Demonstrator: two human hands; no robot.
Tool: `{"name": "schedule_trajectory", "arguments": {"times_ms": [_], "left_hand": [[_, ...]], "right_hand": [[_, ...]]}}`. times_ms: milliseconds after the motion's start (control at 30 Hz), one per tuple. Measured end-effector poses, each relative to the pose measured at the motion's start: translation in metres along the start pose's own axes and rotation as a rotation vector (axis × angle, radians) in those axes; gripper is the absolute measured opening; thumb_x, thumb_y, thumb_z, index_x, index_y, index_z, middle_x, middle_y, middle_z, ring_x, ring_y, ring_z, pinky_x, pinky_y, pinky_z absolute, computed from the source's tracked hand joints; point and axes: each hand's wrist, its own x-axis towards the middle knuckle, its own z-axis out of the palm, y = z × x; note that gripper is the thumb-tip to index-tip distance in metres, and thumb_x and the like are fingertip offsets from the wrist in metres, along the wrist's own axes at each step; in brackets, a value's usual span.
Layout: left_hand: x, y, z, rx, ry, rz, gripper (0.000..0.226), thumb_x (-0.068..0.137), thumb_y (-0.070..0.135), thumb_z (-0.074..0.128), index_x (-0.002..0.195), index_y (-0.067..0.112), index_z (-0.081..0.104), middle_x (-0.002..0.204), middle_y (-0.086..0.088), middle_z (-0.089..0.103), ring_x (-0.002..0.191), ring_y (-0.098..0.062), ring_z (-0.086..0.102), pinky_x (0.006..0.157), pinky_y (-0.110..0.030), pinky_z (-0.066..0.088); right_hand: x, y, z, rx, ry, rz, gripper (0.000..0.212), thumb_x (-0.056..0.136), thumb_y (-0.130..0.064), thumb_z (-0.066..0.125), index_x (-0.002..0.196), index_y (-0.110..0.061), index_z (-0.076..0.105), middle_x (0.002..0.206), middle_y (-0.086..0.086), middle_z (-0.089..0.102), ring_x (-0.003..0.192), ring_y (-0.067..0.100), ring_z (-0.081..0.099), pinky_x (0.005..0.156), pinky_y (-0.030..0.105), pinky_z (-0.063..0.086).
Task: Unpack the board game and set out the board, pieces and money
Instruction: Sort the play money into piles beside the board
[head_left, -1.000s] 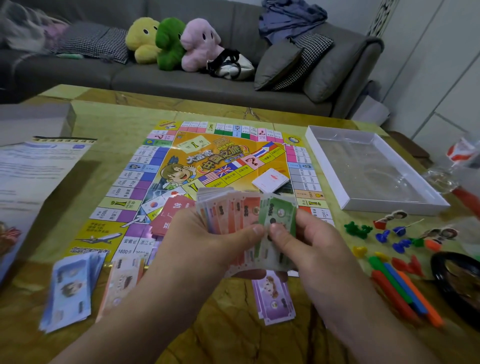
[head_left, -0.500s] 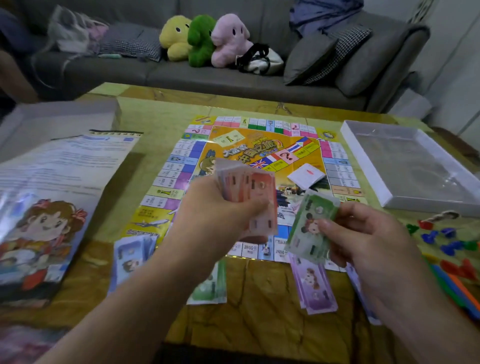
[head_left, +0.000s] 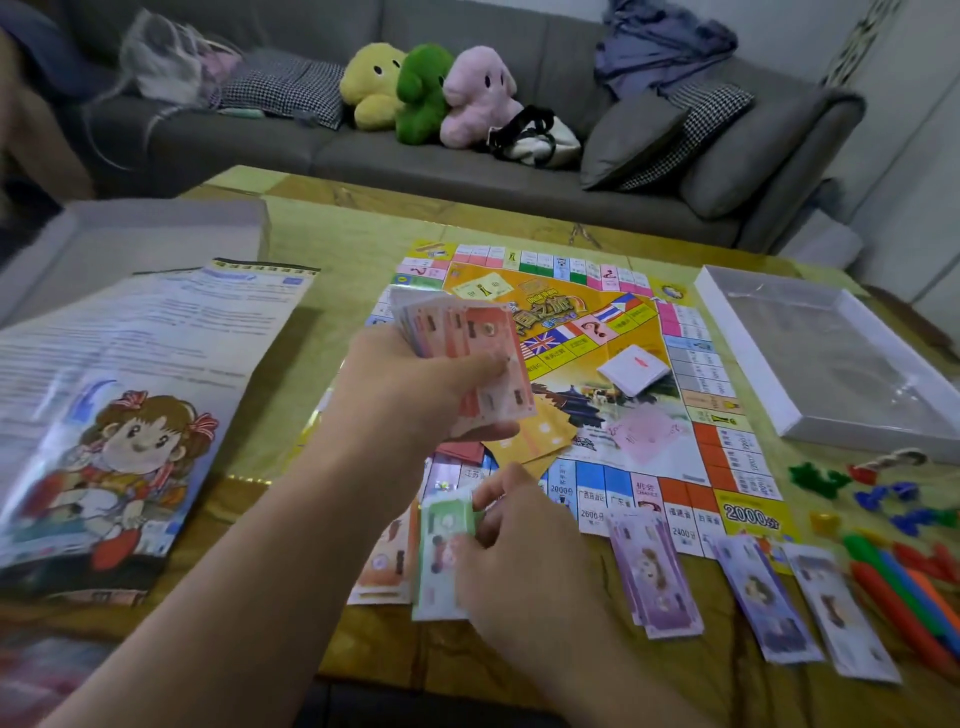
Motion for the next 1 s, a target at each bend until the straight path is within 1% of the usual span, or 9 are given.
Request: {"name": "schedule_trajectory", "arguments": {"times_ms": [133, 233, 333, 433, 533, 633, 767, 900, 1000], "left_hand": [[-0.001, -0.001, 0.002, -0.021, -0.062, -0.022, 0.016, 0.085, -0.001, 0.079, 0.100, -0.001, 0.074, 0.087, -0.021, 0.079, 0.071, -0.041, 0.077, 0.060, -0.045, 0.064], [-0.005, 0.000, 0.006, -0.038, -0.141, -0.053, 0.019, 0.083, 0.001, 0.079, 0.101, -0.001, 0.074, 0.089, -0.023, 0.078, 0.073, -0.042, 0.077, 0.053, -0.040, 0.063], [-0.010, -0.003, 0.013, -0.044, -0.237, -0.079, 0.021, 0.081, 0.002, 0.079, 0.101, -0.002, 0.074, 0.093, -0.023, 0.078, 0.082, -0.040, 0.078, 0.065, -0.050, 0.065], [-0.018, -0.012, 0.026, -0.011, -0.325, -0.105, 0.024, 0.077, 0.006, 0.081, 0.100, 0.003, 0.077, 0.093, -0.020, 0.079, 0.082, -0.037, 0.078, 0.063, -0.045, 0.063], [-0.030, -0.025, 0.044, 0.012, -0.411, -0.142, 0.025, 0.075, 0.009, 0.082, 0.100, 0.007, 0.080, 0.094, -0.021, 0.079, 0.080, -0.037, 0.078, 0.059, -0.040, 0.062], [-0.040, -0.037, 0.059, 0.031, -0.472, -0.183, 0.028, 0.075, 0.016, 0.083, 0.102, 0.010, 0.079, 0.095, -0.022, 0.078, 0.080, -0.038, 0.078, 0.061, -0.040, 0.062], [-0.041, -0.043, 0.068, -0.056, -0.467, -0.263, 0.025, 0.087, 0.016, 0.073, 0.109, 0.004, 0.074, 0.102, -0.022, 0.078, 0.091, -0.040, 0.078, 0.067, -0.050, 0.066], [-0.042, -0.040, 0.073, -0.088, -0.444, -0.290, 0.027, 0.092, 0.000, 0.066, 0.119, -0.004, 0.065, 0.105, -0.024, 0.077, 0.093, -0.043, 0.077, 0.068, -0.054, 0.065], [-0.041, -0.042, 0.075, -0.048, -0.433, -0.237, 0.027, 0.089, 0.000, 0.068, 0.117, -0.001, 0.068, 0.104, -0.022, 0.078, 0.092, -0.042, 0.077, 0.066, -0.051, 0.065]], "right_hand": [[-0.007, 0.000, 0.008, -0.305, 0.058, -0.089, 0.044, 0.097, -0.047, 0.064, 0.125, -0.031, 0.033, 0.120, -0.009, 0.041, 0.114, 0.010, 0.050, 0.095, 0.028, 0.056], [-0.009, 0.012, -0.015, -0.098, 0.120, -0.117, 0.034, 0.092, -0.022, 0.066, 0.107, -0.038, 0.040, 0.107, -0.017, 0.042, 0.099, 0.003, 0.050, 0.080, 0.022, 0.048], [0.000, 0.038, -0.063, 0.343, 0.135, -0.107, 0.035, 0.085, 0.000, 0.065, 0.093, -0.033, 0.063, 0.085, -0.010, 0.059, 0.071, 0.006, 0.055, 0.063, 0.019, 0.042], [0.006, 0.048, -0.109, 0.759, 0.065, -0.163, 0.014, 0.082, -0.016, 0.067, 0.095, -0.015, 0.071, 0.080, 0.006, 0.060, 0.069, 0.020, 0.053, 0.060, 0.032, 0.044], [0.008, 0.057, -0.124, 0.714, 0.089, -0.230, 0.026, 0.087, -0.031, 0.079, 0.094, -0.007, 0.070, 0.078, 0.020, 0.064, 0.066, 0.030, 0.058, 0.054, 0.041, 0.048], [0.008, 0.068, -0.122, 0.662, 0.160, -0.205, 0.011, 0.092, -0.019, 0.077, 0.086, -0.011, 0.072, 0.086, 0.024, 0.073, 0.080, 0.052, 0.068, 0.064, 0.062, 0.055], [0.009, 0.083, -0.129, 0.612, 0.239, -0.168, 0.013, 0.092, -0.009, 0.076, 0.081, -0.013, 0.072, 0.081, 0.008, 0.078, 0.075, 0.029, 0.076, 0.058, 0.039, 0.059], [0.007, 0.086, -0.136, 0.582, 0.249, -0.141, 0.008, 0.094, -0.015, 0.076, 0.086, -0.017, 0.075, 0.084, 0.001, 0.080, 0.079, 0.018, 0.078, 0.064, 0.041, 0.065], [0.007, 0.090, -0.141, 0.605, 0.256, -0.129, 0.005, 0.093, -0.017, 0.075, 0.089, -0.016, 0.076, 0.085, 0.000, 0.080, 0.078, 0.017, 0.079, 0.055, 0.032, 0.063]]}}
